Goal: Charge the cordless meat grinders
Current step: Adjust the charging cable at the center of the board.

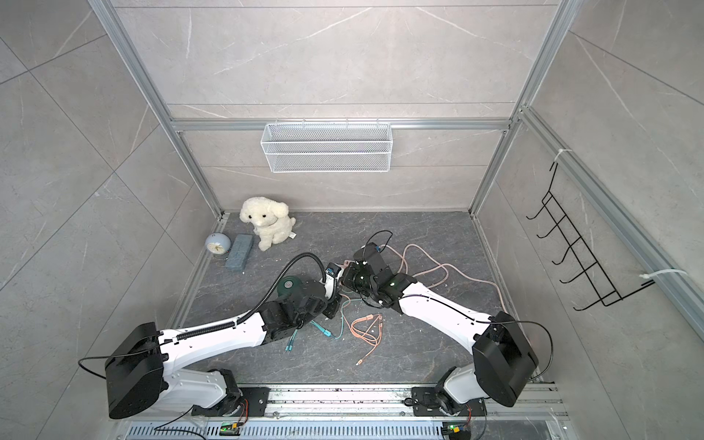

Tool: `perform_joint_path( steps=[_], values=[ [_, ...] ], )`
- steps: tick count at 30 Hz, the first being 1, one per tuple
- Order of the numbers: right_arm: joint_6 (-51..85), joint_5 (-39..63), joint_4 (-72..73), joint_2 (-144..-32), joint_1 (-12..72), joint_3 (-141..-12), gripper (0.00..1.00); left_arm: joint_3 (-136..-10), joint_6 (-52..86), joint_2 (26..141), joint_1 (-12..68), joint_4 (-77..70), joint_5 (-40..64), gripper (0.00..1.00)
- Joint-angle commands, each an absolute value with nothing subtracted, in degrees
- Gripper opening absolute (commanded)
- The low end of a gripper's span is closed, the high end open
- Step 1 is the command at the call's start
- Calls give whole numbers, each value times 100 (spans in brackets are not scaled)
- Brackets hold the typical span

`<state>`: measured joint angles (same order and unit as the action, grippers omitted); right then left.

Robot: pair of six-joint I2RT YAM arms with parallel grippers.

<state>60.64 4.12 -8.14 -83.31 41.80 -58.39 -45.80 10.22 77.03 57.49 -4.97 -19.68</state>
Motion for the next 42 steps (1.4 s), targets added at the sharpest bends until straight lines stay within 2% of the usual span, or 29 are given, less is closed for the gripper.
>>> perform_joint_path(
  steps=[1,11,16,20,23,26,29,35,42],
  values=[
    [6091,409,-943,-8337,4231,-5924,21,-4623,951,7591,5717,-718,-2214,0],
    [6244,735,-906,-8559,4228,-5992,16,-4634,636,7717,5841,-970,-2578,0],
    [6340,667,-853,-8537,4227,-5921,8,-4643,482,7883,5916,-1185,-2621,1],
    [6358,581,-820,-8462,4186,-5854,4,-4503,493,7790,5918,-1366,-2397,15],
    [6355,536,-775,-8438,4172,-5820,3,-4432,500,7702,5910,-1388,-2223,35],
    [6281,421,-787,-8367,4125,-5786,3,-4339,567,7548,5904,-1319,-2023,61],
    [6041,202,-665,-8232,4067,-5705,3,-4234,623,7251,5848,-1038,-1831,73],
    [4756,-97,-119,-8058,4044,-5615,4,-4019,980,6388,5271,-350,-939,77],
    [3037,-543,-223,-8178,4008,-5965,4,-4055,1590,6003,4016,174,62,77]
  ],
)
